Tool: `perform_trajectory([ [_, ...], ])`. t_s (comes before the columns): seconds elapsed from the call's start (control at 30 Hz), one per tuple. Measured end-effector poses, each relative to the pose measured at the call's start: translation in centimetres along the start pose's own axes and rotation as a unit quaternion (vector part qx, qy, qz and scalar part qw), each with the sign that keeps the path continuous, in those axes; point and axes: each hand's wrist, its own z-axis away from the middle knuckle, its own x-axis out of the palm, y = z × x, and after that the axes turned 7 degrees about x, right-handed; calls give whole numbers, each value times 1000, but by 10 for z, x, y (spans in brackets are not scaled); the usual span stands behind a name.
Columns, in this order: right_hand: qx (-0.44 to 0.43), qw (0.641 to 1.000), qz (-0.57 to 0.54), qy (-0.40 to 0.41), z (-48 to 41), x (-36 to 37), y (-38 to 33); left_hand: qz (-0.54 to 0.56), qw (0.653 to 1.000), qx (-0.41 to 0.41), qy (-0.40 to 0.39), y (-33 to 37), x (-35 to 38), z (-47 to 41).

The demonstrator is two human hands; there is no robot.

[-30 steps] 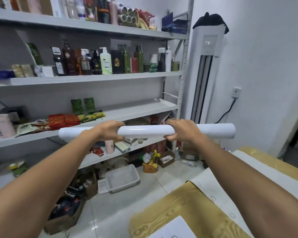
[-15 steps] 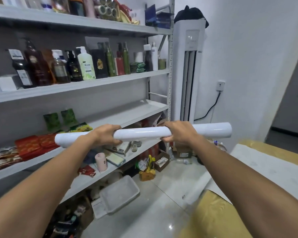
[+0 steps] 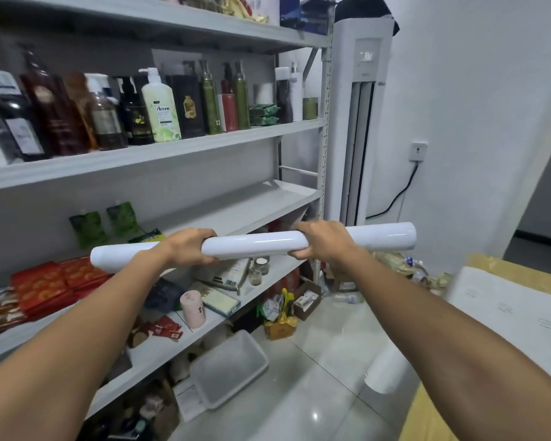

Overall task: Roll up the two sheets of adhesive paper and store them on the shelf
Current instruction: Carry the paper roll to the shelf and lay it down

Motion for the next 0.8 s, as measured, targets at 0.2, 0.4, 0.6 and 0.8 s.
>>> perform_trajectory([
  [0.2, 12, 1000, -17, -19, -74, 32, -1, 10, 1000, -6, -5, -64, 0, -56],
  [0.4, 10, 1000, 4, -13, -150, 54, 9, 0, 1000, -1, 3, -115, -3, -119],
  [0.6, 4, 1000, 11, -19, -209, 88, 13, -7, 1000, -5, 12, -157, 8, -163],
  [0.8, 11, 1000, 9, -21, -256, 126, 24, -6, 1000, -5, 13, -194, 27, -212],
])
